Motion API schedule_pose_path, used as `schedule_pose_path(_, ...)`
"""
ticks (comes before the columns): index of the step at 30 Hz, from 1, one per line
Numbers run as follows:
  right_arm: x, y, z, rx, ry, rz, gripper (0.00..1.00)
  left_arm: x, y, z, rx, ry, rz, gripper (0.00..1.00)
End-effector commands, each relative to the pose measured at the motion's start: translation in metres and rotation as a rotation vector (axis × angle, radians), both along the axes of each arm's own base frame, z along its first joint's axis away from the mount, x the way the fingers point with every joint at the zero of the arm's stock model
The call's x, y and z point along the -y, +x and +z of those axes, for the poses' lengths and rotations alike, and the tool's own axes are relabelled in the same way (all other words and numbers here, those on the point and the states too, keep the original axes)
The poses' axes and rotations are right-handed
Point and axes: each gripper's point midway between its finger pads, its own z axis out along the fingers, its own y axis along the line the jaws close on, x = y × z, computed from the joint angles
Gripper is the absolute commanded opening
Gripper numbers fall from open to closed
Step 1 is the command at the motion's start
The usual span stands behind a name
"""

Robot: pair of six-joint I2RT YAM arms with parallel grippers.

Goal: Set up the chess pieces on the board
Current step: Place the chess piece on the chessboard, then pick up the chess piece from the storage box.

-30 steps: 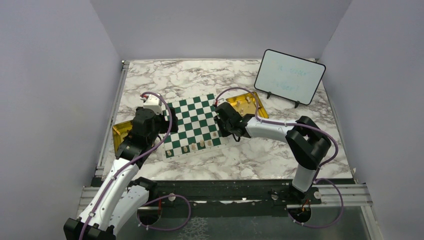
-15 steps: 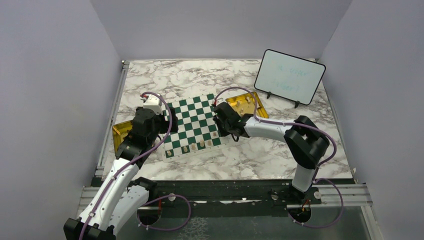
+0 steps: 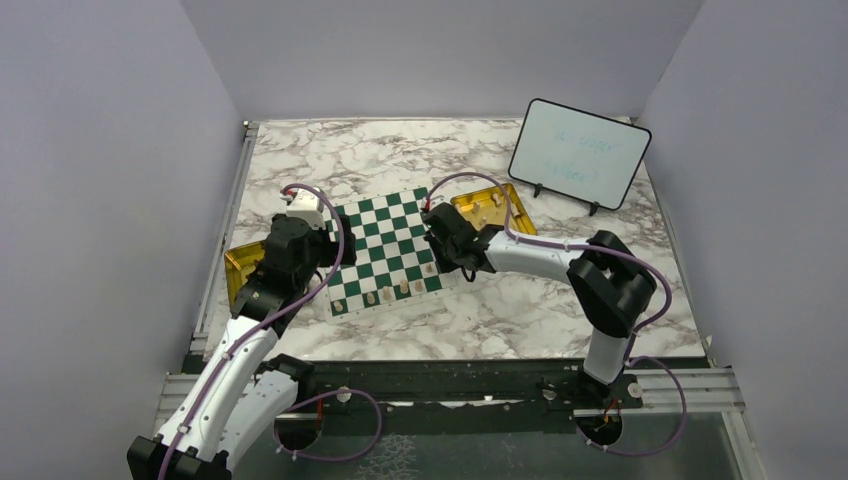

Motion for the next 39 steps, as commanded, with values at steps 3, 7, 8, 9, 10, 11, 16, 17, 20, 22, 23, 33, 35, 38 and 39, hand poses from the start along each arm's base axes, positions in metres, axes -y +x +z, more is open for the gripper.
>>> schedule_pose_path(3,0.003,0.002,-0.004,-0.006,-0.044,-0.03,0.2,-0.003,-0.001,0.009,0.024,0.01,0.006,0.99)
schedule_pose_path(7,0.004,0.001,-0.007,-0.012,-0.05,-0.036,0.2,-0.003,-0.001,0.009,0.024,0.01,0.006,0.99)
schedule_pose_path(8,0.004,0.001,-0.008,-0.011,-0.05,-0.037,0.2,-0.003,-0.001,0.009,0.024,0.01,0.006,0.99)
schedule_pose_path(9,0.004,0.001,-0.008,-0.012,-0.049,-0.038,0.2,-0.003,-0.001,0.009,0.024,0.01,0.006,0.99)
schedule_pose_path(10,0.005,0.0,-0.009,-0.014,-0.051,-0.038,0.2,-0.003,-0.001,0.009,0.025,0.009,0.006,0.99)
schedule_pose_path(11,0.005,0.0,-0.009,-0.015,-0.052,-0.038,0.2,-0.003,-0.001,0.009,0.025,0.009,0.006,0.99)
schedule_pose_path(16,0.003,0.001,-0.009,-0.019,-0.048,-0.04,0.27,-0.003,-0.001,0.009,0.024,0.01,0.006,0.99)
schedule_pose_path(17,0.003,0.001,-0.008,-0.018,-0.046,-0.042,0.29,-0.003,-0.001,0.009,0.026,0.009,0.006,0.99)
schedule_pose_path(20,0.001,0.003,-0.003,-0.011,-0.034,-0.043,0.34,-0.003,-0.001,0.009,0.025,0.01,0.006,0.99)
schedule_pose_path(22,-0.001,0.004,0.0,-0.006,-0.025,-0.047,0.36,-0.003,0.0,0.009,0.024,0.01,0.006,0.99)
schedule_pose_path(23,-0.003,0.005,0.002,-0.004,-0.019,-0.047,0.37,-0.003,-0.001,0.008,0.023,0.01,0.006,0.99)
schedule_pose_path(33,-0.004,0.014,0.036,0.059,0.005,-0.055,0.42,-0.002,0.0,0.009,0.023,0.009,0.003,0.99)
schedule_pose_path(35,0.0,0.018,0.044,0.089,-0.008,-0.066,0.42,-0.002,0.0,0.009,0.023,0.009,0.003,0.99)
schedule_pose_path(38,0.01,0.028,0.059,0.149,-0.036,-0.095,0.42,-0.002,0.0,0.008,0.022,0.009,0.001,0.99)
schedule_pose_path(39,0.014,0.032,0.064,0.167,-0.041,-0.103,0.41,-0.001,-0.001,0.009,0.023,0.008,0.0,0.99)
